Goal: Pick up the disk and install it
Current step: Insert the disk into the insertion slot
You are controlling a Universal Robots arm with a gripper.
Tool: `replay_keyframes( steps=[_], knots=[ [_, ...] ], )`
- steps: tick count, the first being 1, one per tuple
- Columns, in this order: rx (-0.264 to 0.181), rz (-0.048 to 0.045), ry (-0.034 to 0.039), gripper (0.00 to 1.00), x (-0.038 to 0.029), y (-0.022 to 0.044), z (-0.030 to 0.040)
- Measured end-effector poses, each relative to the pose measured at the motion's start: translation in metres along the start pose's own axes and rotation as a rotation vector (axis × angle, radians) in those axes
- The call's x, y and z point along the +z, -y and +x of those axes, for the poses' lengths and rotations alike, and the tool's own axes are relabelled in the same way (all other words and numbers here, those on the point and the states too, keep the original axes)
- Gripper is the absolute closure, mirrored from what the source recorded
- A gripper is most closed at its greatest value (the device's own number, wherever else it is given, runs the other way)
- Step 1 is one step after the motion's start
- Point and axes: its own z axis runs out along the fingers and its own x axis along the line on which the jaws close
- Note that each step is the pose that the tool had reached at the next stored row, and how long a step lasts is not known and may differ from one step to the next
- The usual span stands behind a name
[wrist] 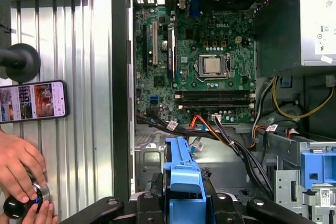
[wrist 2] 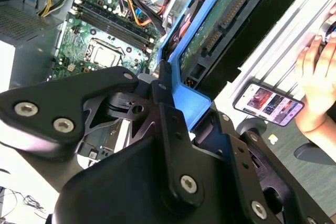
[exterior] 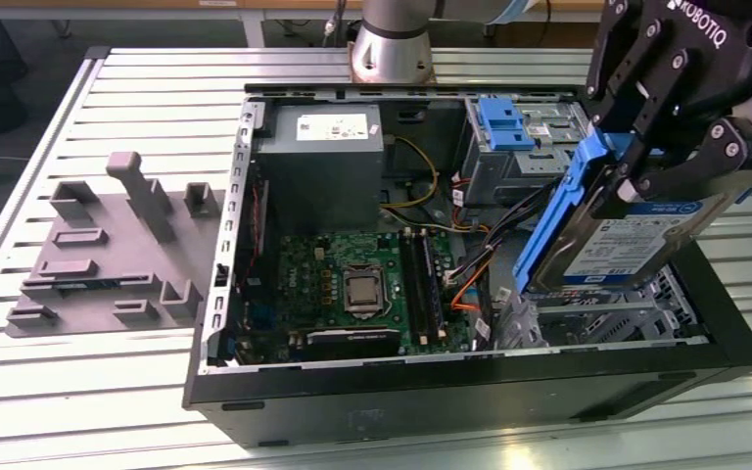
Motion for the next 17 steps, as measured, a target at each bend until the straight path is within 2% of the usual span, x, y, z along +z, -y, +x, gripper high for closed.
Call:
replay_keyframes(
  steps=[12,17],
  knots=[
    [-0.004,0.0000,-0.0002,0.64,0.0087,0.0121,-0.0008],
    [-0.023,0.0002,-0.0004,0.64,0.0117,0.0149,-0.0014]
  ],
)
